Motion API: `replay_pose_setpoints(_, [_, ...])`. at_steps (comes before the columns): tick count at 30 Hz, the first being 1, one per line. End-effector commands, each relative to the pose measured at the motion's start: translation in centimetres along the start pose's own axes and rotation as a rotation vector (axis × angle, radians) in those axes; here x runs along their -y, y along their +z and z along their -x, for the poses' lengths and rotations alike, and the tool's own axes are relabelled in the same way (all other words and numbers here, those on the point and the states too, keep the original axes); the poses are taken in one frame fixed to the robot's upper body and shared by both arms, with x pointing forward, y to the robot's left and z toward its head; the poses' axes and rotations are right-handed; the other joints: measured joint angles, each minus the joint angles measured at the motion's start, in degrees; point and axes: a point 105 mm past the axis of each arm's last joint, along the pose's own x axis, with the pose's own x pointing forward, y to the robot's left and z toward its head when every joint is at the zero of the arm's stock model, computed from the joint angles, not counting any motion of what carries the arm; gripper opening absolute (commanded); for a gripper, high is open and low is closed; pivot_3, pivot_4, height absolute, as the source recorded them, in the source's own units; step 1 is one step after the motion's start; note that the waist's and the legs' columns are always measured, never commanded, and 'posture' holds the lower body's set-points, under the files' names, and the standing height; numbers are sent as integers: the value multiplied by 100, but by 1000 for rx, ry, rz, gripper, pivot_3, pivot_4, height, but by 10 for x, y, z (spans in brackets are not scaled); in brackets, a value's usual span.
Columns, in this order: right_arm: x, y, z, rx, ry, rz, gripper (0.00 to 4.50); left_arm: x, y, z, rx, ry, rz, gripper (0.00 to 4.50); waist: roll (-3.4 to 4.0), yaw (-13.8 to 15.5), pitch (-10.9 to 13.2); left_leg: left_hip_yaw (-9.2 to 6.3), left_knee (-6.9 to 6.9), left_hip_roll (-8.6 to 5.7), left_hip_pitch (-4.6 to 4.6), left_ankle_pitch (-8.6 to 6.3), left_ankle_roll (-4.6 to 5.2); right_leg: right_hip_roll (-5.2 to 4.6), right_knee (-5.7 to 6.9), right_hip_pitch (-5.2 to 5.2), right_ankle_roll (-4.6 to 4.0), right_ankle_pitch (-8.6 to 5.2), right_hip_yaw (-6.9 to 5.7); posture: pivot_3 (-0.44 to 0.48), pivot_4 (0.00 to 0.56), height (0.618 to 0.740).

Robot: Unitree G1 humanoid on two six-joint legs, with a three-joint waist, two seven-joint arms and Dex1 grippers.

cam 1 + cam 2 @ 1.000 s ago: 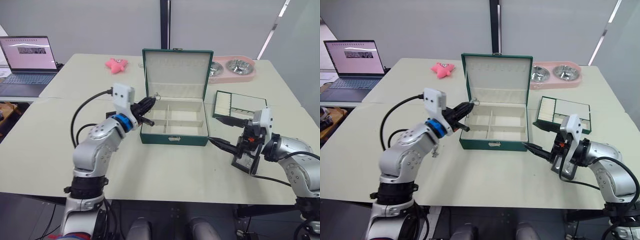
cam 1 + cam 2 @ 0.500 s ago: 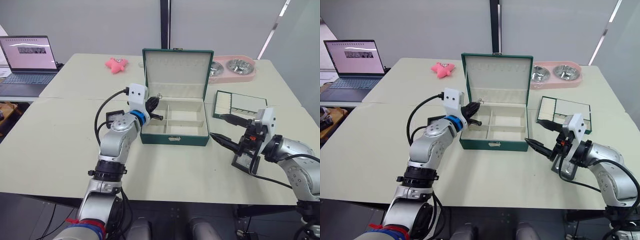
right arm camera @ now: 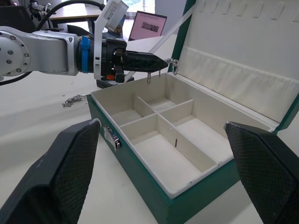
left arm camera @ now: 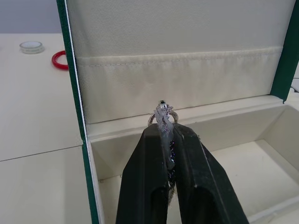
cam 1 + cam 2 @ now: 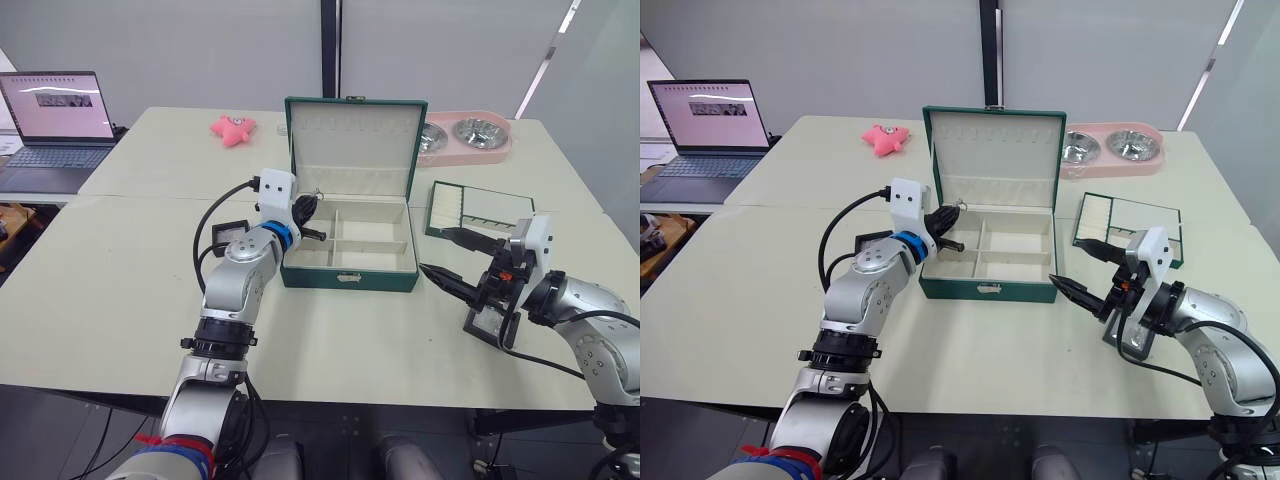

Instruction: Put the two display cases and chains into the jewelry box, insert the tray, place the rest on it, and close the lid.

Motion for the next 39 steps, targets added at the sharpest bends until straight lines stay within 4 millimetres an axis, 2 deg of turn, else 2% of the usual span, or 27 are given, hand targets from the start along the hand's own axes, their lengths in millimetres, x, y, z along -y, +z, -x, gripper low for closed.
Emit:
replay_pose_setpoints(1, [1,13,2,31,1,34,4500,3,16,0,59,-6,-18,12,0,0,0,0,0,0,0,0,0,0,0,0,0,0,0,0,150,740])
replay_pose_setpoints(3, [1,12,2,30,1,33,4500,4,16,1,60,-8,-18,660,0,0,0,0,0,0,0,0,0,0,0,0,0,0,0,0,150,740])
replay_pose_setpoints(6, [1,12,2,29,3,32,4500,7,16,1,63,-17,-15,1405,0,0,0,0,0,0,0,0,0,0,0,0,0,0,0,0,150,740])
replay_pose_setpoints(8, [1,12,2,28,3,32,4500,8,17,1,65,-19,-14,2135,0,1,0,0,0,0,0,0,0,0,0,0,0,0,0,0,150,740])
replay_pose_setpoints(10, [1,12,2,29,3,32,4500,9,17,1,67,-25,-12,2560,0,0,0,0,0,0,0,0,0,0,0,0,0,0,0,0,150,740])
replay_pose_setpoints(16, [2,12,2,28,2,32,4500,15,20,2,76,-58,-5,4477,0,0,0,0,0,0,0,0,0,0,0,0,0,0,0,0,150,740])
replay_pose_setpoints(24, [7,10,7,19,-21,32,4500,36,27,10,100,-204,41,4477,0,0,0,0,0,0,0,1,-1,0,0,0,0,0,0,0,150,740])
replay_pose_setpoints(29, [12,8,16,8,-47,25,4500,41,36,33,133,-349,95,4477,0,-5,0,0,-1,1,1,2,-4,1,0,0,0,0,0,0,150,740])
replay_pose_setpoints(33, [18,3,31,-20,-82,13,4500,26,45,60,151,-422,136,4477,0,-10,0,1,-2,3,2,2,-4,1,0,0,0,0,1,0,150,740])
replay_pose_setpoints(37, [24,-6,49,-67,-119,1,4500,-7,44,88,117,-416,136,4477,1,-11,0,1,-2,4,4,0,0,2,0,1,0,0,0,0,150,740])
replay_pose_setpoints(39, [29,-12,62,-96,-148,-8,4500,-30,35,103,64,-368,100,4477,1,-10,1,0,-3,4,4,0,1,2,-1,1,0,0,0,0,150,740])
